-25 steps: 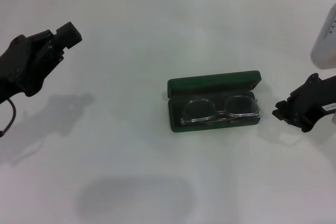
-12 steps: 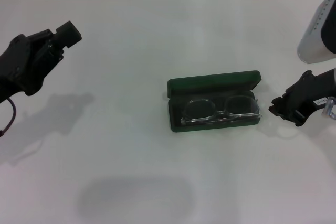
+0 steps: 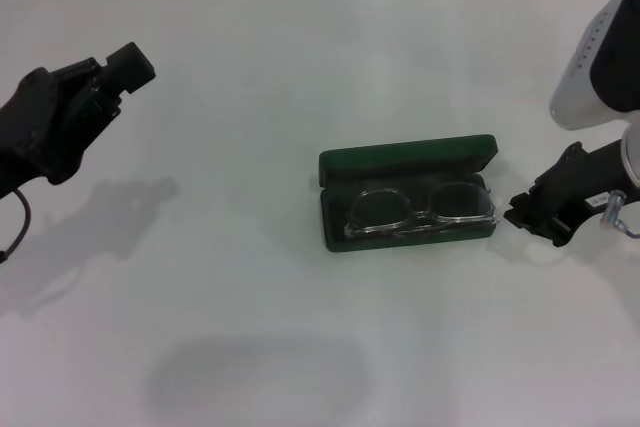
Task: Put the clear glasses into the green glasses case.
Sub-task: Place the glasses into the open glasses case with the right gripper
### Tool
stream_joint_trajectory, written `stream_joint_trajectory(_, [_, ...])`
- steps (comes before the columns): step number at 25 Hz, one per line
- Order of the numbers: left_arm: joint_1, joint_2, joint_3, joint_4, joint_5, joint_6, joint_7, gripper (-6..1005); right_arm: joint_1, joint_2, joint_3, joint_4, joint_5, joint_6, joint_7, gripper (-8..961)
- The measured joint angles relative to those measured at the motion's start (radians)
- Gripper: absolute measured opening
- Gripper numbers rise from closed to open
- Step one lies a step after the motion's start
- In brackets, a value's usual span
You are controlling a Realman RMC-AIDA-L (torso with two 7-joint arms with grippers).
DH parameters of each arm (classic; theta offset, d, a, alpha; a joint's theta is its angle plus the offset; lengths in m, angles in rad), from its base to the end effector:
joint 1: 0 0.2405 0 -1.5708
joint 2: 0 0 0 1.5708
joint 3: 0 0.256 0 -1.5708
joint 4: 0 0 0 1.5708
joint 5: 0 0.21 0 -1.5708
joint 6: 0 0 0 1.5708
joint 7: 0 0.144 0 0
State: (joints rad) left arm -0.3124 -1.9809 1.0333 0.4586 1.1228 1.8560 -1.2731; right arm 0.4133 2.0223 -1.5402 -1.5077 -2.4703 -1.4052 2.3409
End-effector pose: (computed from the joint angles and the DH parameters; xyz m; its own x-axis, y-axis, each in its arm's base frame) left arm -0.2637 0.2684 0.0507 0.3462 0.1814 0.9204 0.4628 -0.8864 0.0006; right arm 0.1901 0.3333 0.0007 0.8873 -0.4121 0.2069 -0.3048 -0.8608 -0.4076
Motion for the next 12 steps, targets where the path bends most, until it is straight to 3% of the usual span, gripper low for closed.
stream_joint_trajectory(12, [0.009,-0.002,0.005,0.0,0.0,0.002,-0.002,30,0.005,0.0,-0.026,0.03,0.006,0.032,-0.001,101])
